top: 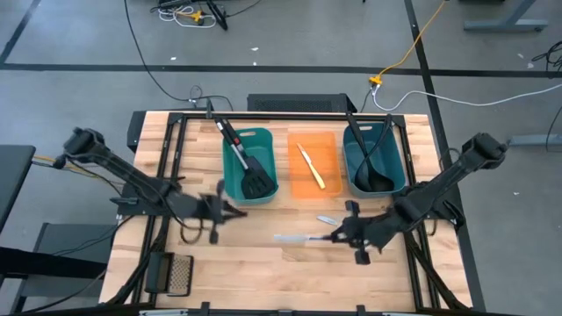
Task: Pick & Place Kitchen Items
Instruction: Put the bottom silver knife into the orange bin
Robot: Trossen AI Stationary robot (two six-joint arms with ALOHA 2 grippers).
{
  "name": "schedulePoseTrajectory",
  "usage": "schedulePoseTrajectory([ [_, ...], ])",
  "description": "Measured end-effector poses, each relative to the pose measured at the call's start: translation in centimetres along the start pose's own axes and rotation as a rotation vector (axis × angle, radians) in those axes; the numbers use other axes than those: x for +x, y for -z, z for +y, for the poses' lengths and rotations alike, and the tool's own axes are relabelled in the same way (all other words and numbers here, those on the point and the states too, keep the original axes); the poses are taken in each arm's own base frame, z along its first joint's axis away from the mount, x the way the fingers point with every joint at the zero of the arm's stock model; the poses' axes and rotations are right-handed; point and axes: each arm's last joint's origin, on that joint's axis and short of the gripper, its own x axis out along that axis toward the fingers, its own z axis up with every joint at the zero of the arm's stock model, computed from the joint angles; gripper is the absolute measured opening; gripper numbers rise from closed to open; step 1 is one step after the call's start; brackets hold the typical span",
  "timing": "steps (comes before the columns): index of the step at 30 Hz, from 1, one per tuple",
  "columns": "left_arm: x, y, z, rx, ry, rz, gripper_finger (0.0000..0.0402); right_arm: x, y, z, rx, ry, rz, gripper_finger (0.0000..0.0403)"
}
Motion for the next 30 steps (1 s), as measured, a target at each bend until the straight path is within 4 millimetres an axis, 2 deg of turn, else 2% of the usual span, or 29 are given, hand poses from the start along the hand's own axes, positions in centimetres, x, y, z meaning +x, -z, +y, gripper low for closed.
schedulePoseTrajectory([
  [6,-2.9,2.8,3.5,-0.171,-0.018,-0.149,0.0002,-3.6,-0.5,-1.6,-0.045,-0.015,-0.273,0.0086],
  [12,-3.8,5.2,4.2,-0.223,-0.032,-0.193,0.0008,-5.9,1.6,-3.7,-0.080,0.018,-0.496,0.0086],
  [18,-3.6,5.8,4.2,-0.211,-0.033,-0.174,0.0026,-6.6,4.2,-5.9,-0.004,0.074,-0.581,0.0086],
  [23,-3.6,5.7,4.2,-0.210,-0.034,-0.180,0.0023,-6.1,6.2,-7.0,0.003,0.112,-0.633,0.0086],
  [30,-3.6,5.8,4.2,-0.208,-0.034,-0.175,0.0021,-5.4,7.5,-7.9,0.031,0.144,-0.662,0.0086],
])
